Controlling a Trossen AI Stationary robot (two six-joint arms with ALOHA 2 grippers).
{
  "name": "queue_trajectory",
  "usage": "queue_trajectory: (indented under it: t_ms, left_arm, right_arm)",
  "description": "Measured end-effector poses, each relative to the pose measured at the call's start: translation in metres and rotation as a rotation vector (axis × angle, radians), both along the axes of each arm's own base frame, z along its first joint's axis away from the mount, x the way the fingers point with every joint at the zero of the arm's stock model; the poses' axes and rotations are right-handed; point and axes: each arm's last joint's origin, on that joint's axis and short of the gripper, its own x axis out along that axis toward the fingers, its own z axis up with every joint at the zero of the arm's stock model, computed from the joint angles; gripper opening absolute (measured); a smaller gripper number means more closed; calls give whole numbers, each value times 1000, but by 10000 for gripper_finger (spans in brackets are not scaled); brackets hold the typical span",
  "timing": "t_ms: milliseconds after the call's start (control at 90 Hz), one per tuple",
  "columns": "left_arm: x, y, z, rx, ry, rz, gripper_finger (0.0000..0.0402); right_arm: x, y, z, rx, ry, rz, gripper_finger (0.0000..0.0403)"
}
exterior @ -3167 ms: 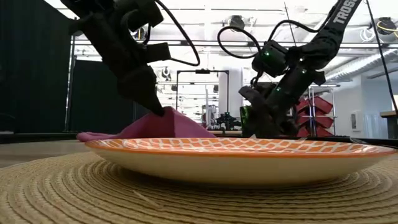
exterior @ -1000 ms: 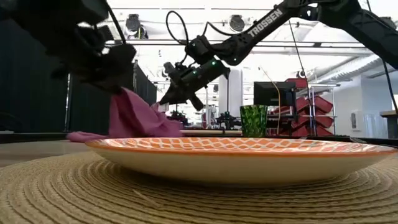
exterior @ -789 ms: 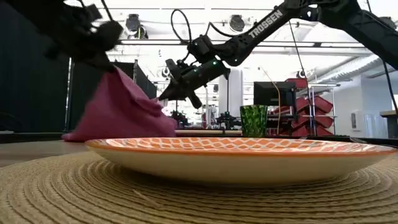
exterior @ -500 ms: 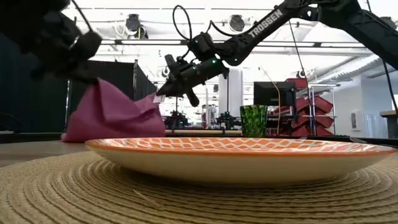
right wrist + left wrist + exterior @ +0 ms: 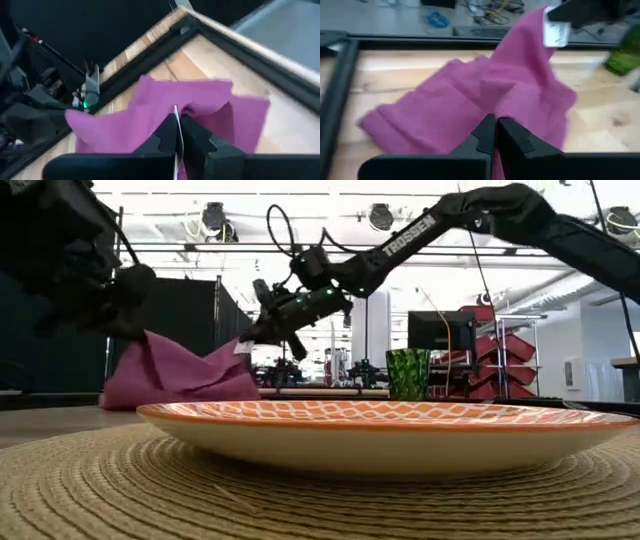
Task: Set table place
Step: Fold the purple table napkin
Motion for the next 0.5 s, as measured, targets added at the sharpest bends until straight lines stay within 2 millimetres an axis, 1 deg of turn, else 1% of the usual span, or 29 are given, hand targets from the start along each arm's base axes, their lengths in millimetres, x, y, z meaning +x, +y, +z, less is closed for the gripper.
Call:
queue_trajectory:
  t_ms: [78, 156, 256, 344, 500]
  left_arm:
    - [-7, 5, 0, -17, -22, 66, 0]
    - [-12, 7, 0, -43, -59, 125, 0]
    - [-12, 7, 1, -69, -58, 112, 0]
    - [-10, 7, 1, -79, -21, 58, 0]
    - [-4, 6, 4, -9, 35, -13, 10]
  right_arm:
    - [6, -6, -1, 23, 15, 19, 0]
    - [11, -12, -10, 53, 58, 17, 0]
    - [14, -14, -19, 75, 99, 43, 7]
    - [14, -11, -20, 72, 100, 109, 35]
    - [18, -8, -18, 35, 78, 112, 113]
